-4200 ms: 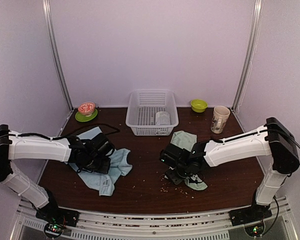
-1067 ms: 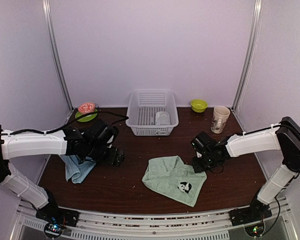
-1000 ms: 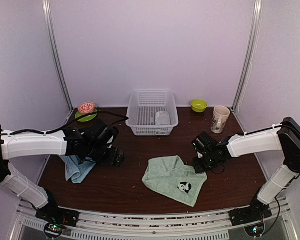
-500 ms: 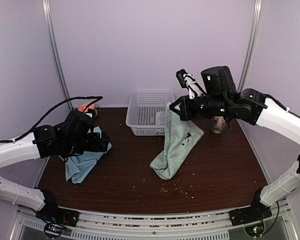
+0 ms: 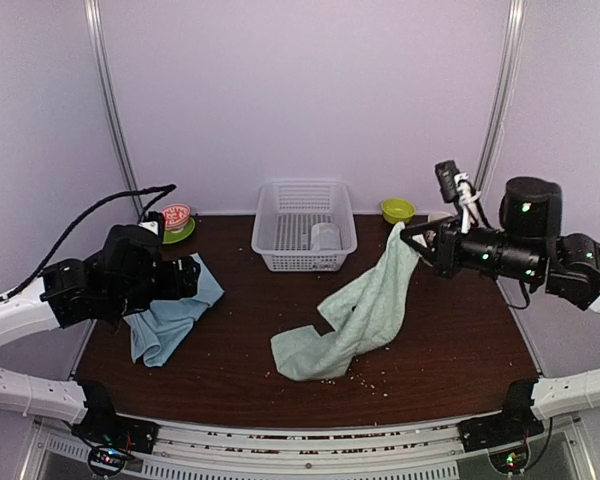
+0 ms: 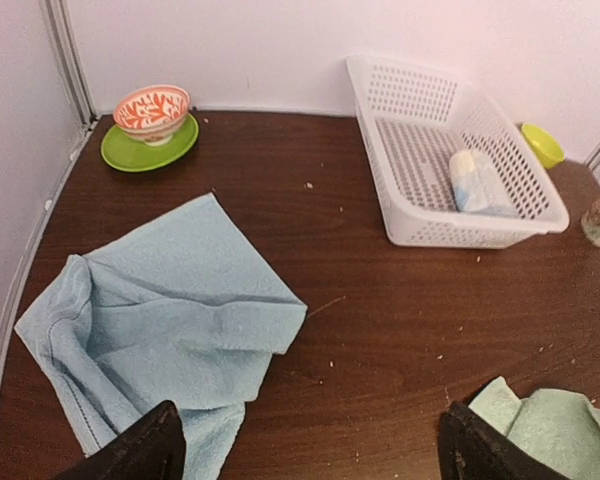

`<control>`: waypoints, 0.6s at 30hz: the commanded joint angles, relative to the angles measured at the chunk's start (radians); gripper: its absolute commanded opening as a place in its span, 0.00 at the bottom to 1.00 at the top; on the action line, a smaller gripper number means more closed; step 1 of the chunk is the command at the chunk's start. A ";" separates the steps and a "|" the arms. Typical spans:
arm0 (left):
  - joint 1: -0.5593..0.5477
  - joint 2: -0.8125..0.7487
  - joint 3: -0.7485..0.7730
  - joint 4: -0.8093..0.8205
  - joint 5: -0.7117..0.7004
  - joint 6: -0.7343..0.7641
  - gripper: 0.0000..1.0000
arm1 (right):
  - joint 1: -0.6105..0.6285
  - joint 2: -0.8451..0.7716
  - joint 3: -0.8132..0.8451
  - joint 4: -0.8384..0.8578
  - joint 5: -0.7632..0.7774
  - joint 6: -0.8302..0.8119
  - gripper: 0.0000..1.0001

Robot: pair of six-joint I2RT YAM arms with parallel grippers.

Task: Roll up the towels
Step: Pick up the towel from the center of the board.

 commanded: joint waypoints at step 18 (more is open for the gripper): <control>-0.141 0.496 0.179 0.401 0.630 0.255 0.86 | -0.032 -0.148 -0.378 0.183 -0.126 -0.002 0.00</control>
